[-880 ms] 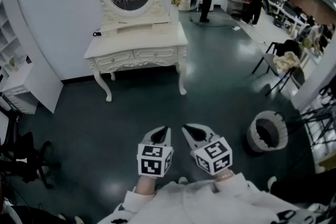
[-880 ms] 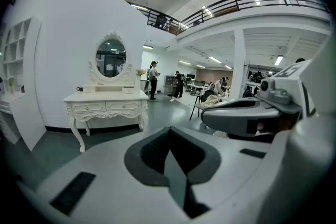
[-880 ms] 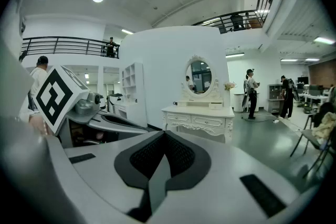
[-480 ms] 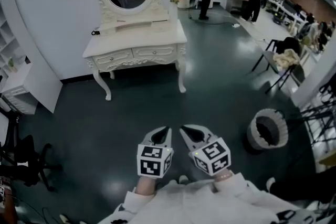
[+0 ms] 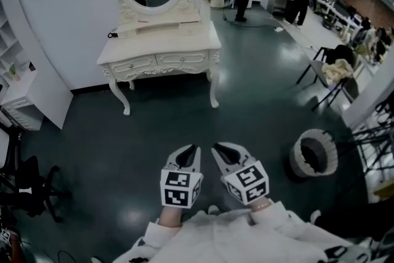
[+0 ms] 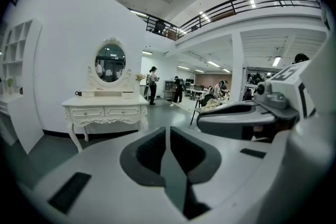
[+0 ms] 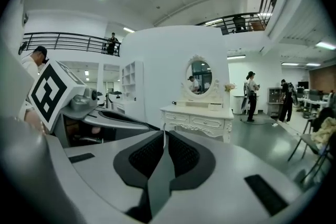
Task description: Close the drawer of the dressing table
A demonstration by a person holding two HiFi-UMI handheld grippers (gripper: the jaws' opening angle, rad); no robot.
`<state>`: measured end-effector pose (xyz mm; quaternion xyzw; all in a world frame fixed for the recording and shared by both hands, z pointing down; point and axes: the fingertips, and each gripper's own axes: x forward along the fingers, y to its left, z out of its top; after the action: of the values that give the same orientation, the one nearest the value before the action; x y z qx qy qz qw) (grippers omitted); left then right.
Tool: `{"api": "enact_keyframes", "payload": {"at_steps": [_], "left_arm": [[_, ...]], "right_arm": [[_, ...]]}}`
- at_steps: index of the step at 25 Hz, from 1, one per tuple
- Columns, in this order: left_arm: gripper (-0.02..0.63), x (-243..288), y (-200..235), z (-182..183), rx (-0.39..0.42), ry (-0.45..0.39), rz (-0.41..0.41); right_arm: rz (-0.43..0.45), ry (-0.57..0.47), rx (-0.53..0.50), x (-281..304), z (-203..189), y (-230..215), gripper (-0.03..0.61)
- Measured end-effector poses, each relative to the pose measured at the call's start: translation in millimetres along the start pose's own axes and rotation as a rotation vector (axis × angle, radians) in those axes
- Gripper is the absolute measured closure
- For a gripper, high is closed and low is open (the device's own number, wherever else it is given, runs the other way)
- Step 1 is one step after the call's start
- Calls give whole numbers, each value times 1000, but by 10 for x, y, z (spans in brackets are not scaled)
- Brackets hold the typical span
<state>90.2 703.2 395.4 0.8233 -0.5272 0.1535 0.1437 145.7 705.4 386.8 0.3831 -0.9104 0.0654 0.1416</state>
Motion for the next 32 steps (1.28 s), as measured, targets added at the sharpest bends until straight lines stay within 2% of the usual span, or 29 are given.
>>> {"api": "enact_keyframes", "payload": {"at_steps": [4, 6, 7, 12, 19, 26, 32], "left_arm": [[598, 113, 26, -9, -18, 15, 9], [518, 181, 11, -13, -21, 21, 7], [511, 210, -5, -17, -23, 23, 8], [493, 340, -62, -57, -24, 44, 13], [492, 467, 28, -53, -30, 59, 52], [492, 837, 348, 19, -40, 79, 42], [492, 1318, 886, 212, -45, 82, 18]], "right_arm": [[-15, -20, 25, 48, 12, -156, 568], [-18, -31, 42, 63, 32, -230, 534], [-11, -36, 46, 69, 33, -258, 500], [-3, -29, 34, 93, -35, -374, 463], [-7, -11, 79, 169, -125, -522, 459], [-33, -8, 99, 569, -92, -790, 446], [-47, -12, 80, 1230, 102, -1114, 445]]}}
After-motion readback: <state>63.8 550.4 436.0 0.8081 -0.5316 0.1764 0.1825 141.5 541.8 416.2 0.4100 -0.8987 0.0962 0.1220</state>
